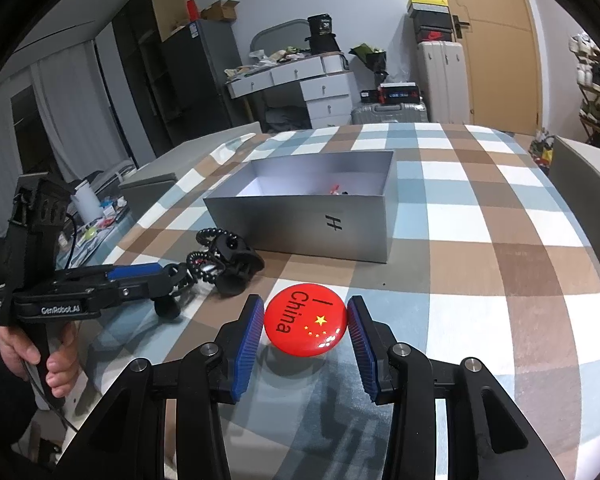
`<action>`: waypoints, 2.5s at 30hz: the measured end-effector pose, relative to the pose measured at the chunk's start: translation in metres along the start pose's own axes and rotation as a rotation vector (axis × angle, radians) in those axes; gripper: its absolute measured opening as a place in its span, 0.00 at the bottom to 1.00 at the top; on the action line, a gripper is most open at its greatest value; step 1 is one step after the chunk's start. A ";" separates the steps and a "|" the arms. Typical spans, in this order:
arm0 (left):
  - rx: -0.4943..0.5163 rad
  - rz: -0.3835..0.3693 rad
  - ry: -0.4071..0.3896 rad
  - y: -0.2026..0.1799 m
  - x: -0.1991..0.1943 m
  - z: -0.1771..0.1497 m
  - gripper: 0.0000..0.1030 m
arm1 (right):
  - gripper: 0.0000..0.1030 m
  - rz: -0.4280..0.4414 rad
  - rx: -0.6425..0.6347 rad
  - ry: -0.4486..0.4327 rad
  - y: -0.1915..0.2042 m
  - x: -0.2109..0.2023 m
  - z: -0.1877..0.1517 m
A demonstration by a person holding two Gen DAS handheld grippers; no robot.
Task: Organize jewelry
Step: 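Grasp the red 'I China' badge with the right tool while the left tool grasps a black claw clip, then carry the badge and claw clip over the grey box and open both tools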
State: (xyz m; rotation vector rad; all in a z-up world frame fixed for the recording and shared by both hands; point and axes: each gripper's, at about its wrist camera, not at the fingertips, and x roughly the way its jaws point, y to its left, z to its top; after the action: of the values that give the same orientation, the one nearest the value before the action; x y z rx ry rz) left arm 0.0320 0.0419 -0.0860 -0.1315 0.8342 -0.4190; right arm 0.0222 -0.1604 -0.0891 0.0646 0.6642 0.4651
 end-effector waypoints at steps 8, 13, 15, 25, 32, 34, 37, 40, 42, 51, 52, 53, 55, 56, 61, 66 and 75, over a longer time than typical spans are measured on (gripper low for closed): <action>0.012 0.002 -0.040 0.002 -0.018 0.007 0.47 | 0.41 0.008 -0.008 -0.017 0.006 -0.007 0.007; 0.004 -0.006 -0.085 -0.001 -0.032 0.011 0.47 | 0.41 0.022 -0.005 -0.030 0.010 -0.011 0.011; 0.008 -0.008 -0.098 -0.002 -0.036 0.013 0.47 | 0.41 0.033 0.002 -0.035 0.010 -0.013 0.014; 0.027 0.013 -0.169 -0.001 -0.051 0.037 0.47 | 0.41 0.100 0.062 -0.062 0.004 -0.018 0.032; 0.044 -0.005 -0.196 -0.010 -0.040 0.061 0.47 | 0.41 0.127 0.079 -0.081 -0.002 -0.012 0.052; 0.049 0.010 -0.204 -0.013 -0.032 0.069 0.47 | 0.41 0.133 0.080 -0.086 -0.004 -0.009 0.059; 0.079 0.022 -0.217 -0.022 -0.022 0.077 0.47 | 0.41 0.143 0.084 -0.097 -0.009 -0.003 0.071; 0.105 0.020 -0.211 -0.029 -0.012 0.083 0.47 | 0.41 0.144 0.082 -0.110 -0.013 0.004 0.083; 0.122 0.026 -0.205 -0.033 -0.004 0.087 0.47 | 0.41 0.149 0.084 -0.112 -0.016 0.010 0.092; 0.127 0.008 -0.153 -0.035 0.024 0.104 0.47 | 0.41 0.163 0.082 -0.094 -0.027 0.041 0.115; 0.123 0.001 -0.146 -0.035 0.027 0.105 0.47 | 0.41 0.165 0.086 -0.088 -0.028 0.044 0.116; 0.119 -0.007 -0.138 -0.035 0.030 0.106 0.47 | 0.41 0.166 0.091 -0.082 -0.030 0.049 0.117; 0.109 -0.020 -0.124 -0.033 0.037 0.108 0.47 | 0.41 0.170 0.096 -0.071 -0.032 0.056 0.119; 0.108 -0.024 -0.118 -0.033 0.039 0.109 0.47 | 0.41 0.171 0.098 -0.065 -0.034 0.060 0.119; 0.114 -0.039 -0.108 -0.032 0.049 0.108 0.47 | 0.41 0.173 0.109 -0.032 -0.040 0.075 0.118; 0.094 -0.059 -0.083 -0.028 0.060 0.110 0.47 | 0.41 0.168 0.130 -0.005 -0.049 0.086 0.114; 0.101 -0.073 -0.049 -0.027 0.068 0.112 0.47 | 0.41 0.173 0.131 0.015 -0.054 0.097 0.110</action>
State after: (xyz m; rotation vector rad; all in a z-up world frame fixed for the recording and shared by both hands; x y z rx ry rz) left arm 0.1468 -0.0166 -0.0508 -0.0789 0.7597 -0.5239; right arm 0.1770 -0.1569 -0.0694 0.2440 0.7067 0.5883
